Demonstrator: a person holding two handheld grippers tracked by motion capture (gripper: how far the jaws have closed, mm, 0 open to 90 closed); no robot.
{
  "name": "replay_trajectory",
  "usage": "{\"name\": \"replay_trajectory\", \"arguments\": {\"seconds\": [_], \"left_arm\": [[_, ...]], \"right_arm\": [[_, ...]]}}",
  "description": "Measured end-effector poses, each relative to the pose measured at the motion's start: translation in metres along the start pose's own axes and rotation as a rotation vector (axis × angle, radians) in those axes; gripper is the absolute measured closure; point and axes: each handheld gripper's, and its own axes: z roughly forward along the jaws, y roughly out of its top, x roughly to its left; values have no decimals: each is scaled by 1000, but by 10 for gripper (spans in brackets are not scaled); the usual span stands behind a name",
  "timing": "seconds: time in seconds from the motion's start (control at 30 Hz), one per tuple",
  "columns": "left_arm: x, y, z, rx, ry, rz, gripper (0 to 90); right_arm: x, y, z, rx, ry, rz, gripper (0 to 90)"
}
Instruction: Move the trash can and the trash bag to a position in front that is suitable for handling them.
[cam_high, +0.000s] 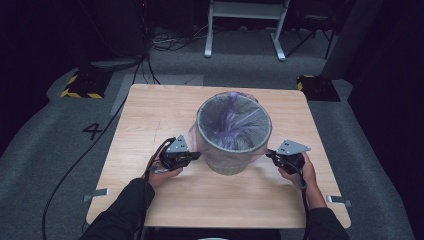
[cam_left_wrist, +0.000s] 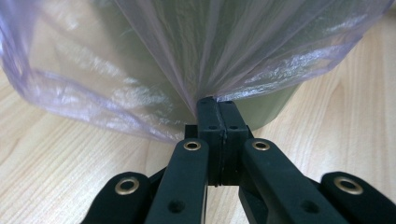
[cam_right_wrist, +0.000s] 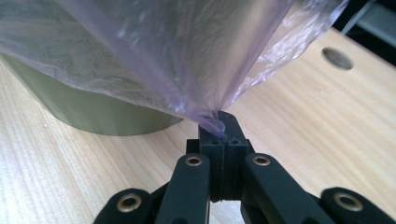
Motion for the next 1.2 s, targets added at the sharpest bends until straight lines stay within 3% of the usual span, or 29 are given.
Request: {"name": "replay_trajectory", "arguments": {"seconds": [0.1, 0.17, 0.27, 0.33, 0.4, 0.5, 0.6, 0.7, 0.8, 0.87, 0.93, 1.0, 1.13, 1.2], "left_arm": [[0, -2, 3, 6, 11, -6, 871], [1, -4, 3, 13, 25, -15, 809], [0, -8, 1, 15, 41, -46, 577], [-5, -9, -2, 45, 59, -43, 303], [-8, -11, -7, 66, 50, -44, 147], [-14, -19, -22, 32, 39, -47, 146], [-19, -28, -31, 49, 58, -69, 157], [-29, -40, -34, 95, 65, -58, 154], [-39, -49, -34, 150, 62, -44, 157], [-45, -53, -34, 186, 68, -47, 158], [-50, -56, -35, 192, 60, -44, 160], [-53, -59, -37, 202, 61, -52, 160], [-49, -66, -41, 206, 61, -68, 159], [-45, -68, -43, 194, 65, -77, 156]], "right_arm": [[1, 0, 7, 34, 14, -2, 900], [0, -2, 12, 60, 20, 4, 900], [-3, -7, 19, 79, 40, 36, 900], [-5, -11, 23, 87, 52, 55, 900], [-7, -13, 24, 87, 53, 62, 900], [-10, -15, 23, 78, 44, 86, 900], [-15, -20, 22, 57, 55, 115, 871], [-22, -24, 20, 57, 55, 157, 550], [-27, -29, 11, 26, 68, 193, 383], [-31, -31, 5, 6, 110, 210, 309], [-32, -34, -3, -8, 142, 218, 235], [-33, -37, -9, -5, 151, 221, 198], [-35, -41, -21, -25, 100, 258, 191], [-35, -41, -28, -62, 81, 285, 210]]}}
